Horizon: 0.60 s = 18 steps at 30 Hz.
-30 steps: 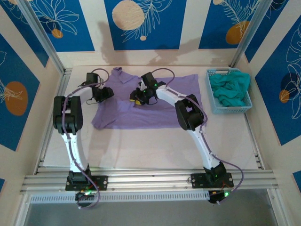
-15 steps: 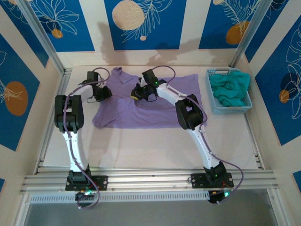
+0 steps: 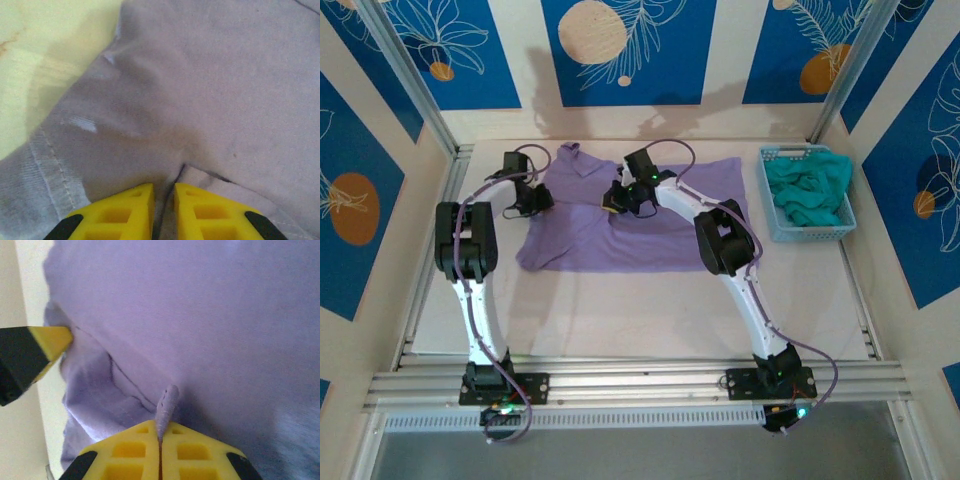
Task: Fold the inside-out t-shirt
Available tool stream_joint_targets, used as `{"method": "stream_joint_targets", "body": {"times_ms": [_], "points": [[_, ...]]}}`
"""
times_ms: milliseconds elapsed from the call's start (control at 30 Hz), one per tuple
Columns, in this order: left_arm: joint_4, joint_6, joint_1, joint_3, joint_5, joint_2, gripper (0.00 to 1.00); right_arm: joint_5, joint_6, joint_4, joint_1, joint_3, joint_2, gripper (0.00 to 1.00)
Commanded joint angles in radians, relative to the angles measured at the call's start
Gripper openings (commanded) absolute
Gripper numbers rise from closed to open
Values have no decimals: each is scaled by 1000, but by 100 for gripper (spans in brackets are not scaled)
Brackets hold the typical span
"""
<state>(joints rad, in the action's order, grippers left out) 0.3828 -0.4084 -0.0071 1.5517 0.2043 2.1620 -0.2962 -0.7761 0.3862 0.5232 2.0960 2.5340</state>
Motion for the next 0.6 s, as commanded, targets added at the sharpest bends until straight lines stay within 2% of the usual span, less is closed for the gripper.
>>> {"method": "stream_joint_targets", "body": {"times_ms": [0, 100, 167, 300, 467, 567], "points": [[29, 22, 14, 4, -34, -38, 24, 80, 47, 66, -6, -12, -62, 12], [34, 22, 14, 10, -42, -62, 34, 110, 56, 111, -9, 1, -61, 19], [33, 16, 15, 7, -45, -89, 42, 113, 75, 119, -9, 0, -74, 28], [-13, -18, 12, -68, -16, -184, 49, 118, 117, 98, -15, -62, -143, 40], [-164, -87, -24, -272, 83, -339, 52, 107, 155, 1, -46, -296, -324, 43], [-224, -108, -66, -304, 167, -344, 53, 113, 191, -25, -70, -434, -427, 44]]}}
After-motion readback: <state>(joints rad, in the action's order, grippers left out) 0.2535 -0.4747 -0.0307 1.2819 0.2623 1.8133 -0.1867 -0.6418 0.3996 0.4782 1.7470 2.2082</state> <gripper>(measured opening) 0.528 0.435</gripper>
